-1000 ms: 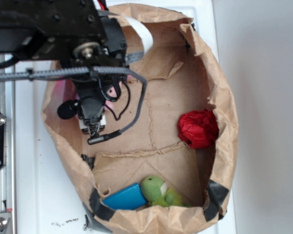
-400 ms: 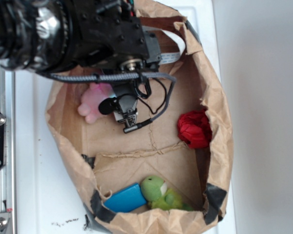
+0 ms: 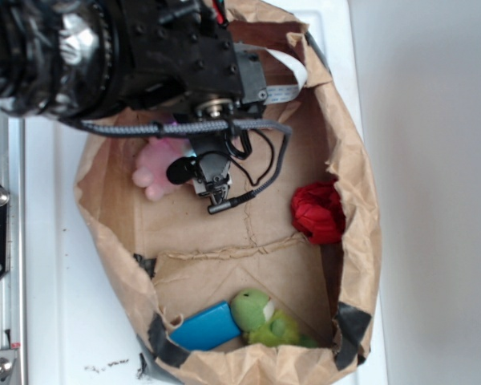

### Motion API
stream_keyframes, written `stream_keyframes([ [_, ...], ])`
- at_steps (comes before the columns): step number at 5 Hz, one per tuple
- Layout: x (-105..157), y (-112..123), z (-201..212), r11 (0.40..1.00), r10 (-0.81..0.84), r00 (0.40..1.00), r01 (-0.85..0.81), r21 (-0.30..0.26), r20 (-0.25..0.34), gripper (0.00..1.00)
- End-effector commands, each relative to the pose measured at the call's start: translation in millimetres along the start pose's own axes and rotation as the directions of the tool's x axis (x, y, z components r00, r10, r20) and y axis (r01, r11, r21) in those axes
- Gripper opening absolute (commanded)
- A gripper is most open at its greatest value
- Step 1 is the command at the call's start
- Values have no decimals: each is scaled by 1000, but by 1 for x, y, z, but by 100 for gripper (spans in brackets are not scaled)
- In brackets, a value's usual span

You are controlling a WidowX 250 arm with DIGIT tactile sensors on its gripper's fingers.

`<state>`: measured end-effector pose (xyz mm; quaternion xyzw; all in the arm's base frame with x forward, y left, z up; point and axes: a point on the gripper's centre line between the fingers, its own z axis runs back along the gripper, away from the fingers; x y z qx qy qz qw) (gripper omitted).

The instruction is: Grab the pink bunny.

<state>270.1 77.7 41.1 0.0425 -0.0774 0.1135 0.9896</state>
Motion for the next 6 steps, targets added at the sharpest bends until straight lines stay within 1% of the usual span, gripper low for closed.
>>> stream_keyframes([
  [1, 11, 4, 22, 999, -9, 998, 12, -36, 64, 0],
  [2, -2, 1, 44, 998, -12, 998, 16, -63, 61, 0],
  [3, 0, 2, 68, 994, -11, 998, 18, -105, 69, 0],
  [4, 5, -2, 104, 982, 9, 998, 1, -189, 54, 0],
  [5, 10, -12, 127, 971, 0, 997, 19, -240, 80, 0],
  [6, 12, -26, 143, 967, -19, 995, 45, -253, 102, 0],
])
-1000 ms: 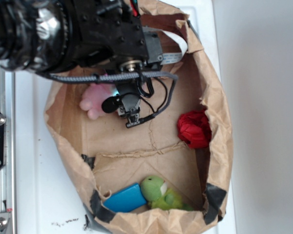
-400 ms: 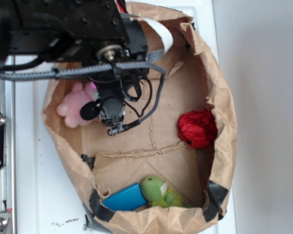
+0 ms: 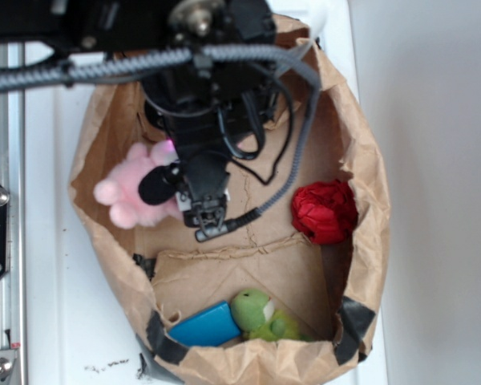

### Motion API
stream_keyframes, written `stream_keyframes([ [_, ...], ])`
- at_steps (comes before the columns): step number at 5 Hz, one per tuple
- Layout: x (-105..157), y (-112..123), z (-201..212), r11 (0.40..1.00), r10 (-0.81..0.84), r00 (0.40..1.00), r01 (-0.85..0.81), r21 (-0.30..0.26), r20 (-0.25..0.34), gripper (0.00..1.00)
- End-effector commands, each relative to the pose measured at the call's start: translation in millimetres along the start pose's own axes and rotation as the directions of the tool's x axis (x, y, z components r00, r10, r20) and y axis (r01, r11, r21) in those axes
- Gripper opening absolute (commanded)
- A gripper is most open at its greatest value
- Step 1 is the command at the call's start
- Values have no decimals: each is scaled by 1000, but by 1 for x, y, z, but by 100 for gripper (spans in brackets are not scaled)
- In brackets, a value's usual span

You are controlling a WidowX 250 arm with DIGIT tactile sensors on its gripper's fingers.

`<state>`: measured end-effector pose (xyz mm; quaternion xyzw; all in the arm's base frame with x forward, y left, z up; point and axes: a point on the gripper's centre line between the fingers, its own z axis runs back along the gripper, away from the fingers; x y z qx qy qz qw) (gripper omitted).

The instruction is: Grab the pink bunny.

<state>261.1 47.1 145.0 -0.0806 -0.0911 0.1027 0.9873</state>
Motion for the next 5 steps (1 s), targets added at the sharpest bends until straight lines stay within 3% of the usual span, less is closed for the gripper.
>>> stream_keyframes([
  [1, 11, -31, 40, 998, -60, 992, 60, 1, 112, 0],
  [2, 13, -50, 38, 997, -75, 986, 72, 26, 148, 0],
  [3, 14, -59, 34, 995, -92, 986, 87, 37, 142, 0],
  [5, 14, -60, 36, 994, -104, 984, 97, 59, 144, 0],
])
